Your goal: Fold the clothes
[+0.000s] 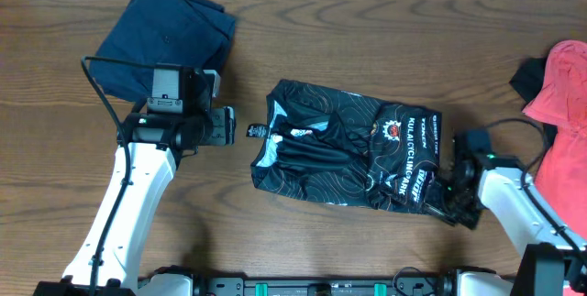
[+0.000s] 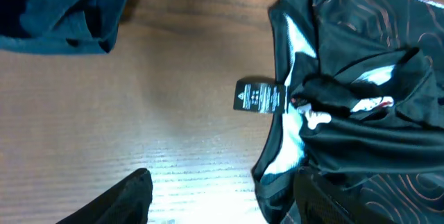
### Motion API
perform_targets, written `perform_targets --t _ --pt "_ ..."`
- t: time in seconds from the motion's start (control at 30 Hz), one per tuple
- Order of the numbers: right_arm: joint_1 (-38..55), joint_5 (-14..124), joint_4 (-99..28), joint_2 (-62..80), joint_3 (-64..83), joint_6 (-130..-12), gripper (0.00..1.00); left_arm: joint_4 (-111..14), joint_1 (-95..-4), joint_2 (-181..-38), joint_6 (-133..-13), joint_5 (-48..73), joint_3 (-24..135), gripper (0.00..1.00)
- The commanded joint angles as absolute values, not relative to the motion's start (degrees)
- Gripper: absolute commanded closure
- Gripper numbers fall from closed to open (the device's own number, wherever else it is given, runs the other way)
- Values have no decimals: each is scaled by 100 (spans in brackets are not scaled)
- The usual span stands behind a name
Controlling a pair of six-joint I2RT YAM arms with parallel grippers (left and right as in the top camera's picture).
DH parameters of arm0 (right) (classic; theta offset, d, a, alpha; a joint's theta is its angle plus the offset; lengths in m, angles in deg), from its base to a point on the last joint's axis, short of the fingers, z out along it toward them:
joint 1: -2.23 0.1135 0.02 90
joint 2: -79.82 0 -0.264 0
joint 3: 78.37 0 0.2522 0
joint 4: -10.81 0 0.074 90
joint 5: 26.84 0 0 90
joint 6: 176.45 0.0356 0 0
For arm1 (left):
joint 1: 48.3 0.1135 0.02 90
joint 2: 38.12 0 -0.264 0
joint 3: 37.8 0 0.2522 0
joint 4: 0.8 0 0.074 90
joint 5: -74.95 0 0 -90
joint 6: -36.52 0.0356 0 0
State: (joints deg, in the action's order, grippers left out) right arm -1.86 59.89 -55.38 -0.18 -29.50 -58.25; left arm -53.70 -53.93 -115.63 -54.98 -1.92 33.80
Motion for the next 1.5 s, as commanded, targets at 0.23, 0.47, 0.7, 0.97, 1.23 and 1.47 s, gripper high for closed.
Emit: perform_targets --t 0.23,0.47,0.7,0.97,1.23,1.47 --pt "-370 4673 -5475 -3 -1227 -7241 85 -5505 -5390 -11598 -5528 667 3383 32" --pt "-243 3748 -3523 -243 -1424 -6542 92 -5424 -5388 -11646 -5533 710 3125 32" --pt "321 3807 -2006 -1649 -1630 -5600 97 -5429 -5388 -11786 -5530 1025 3081 32" --pt "939 3654 -148 -2901 -1630 -4664 98 -5394 -5388 -11797 -5530 1025 3081 32" --pt "662 2527 499 -2191 -1555 -4887 94 -5389 -5388 -12073 -5677 1032 3081 32" --pt "87 2833 -1254 -772 -1555 -5912 86 -4703 -5388 -13166 -6116 1377 3037 32"
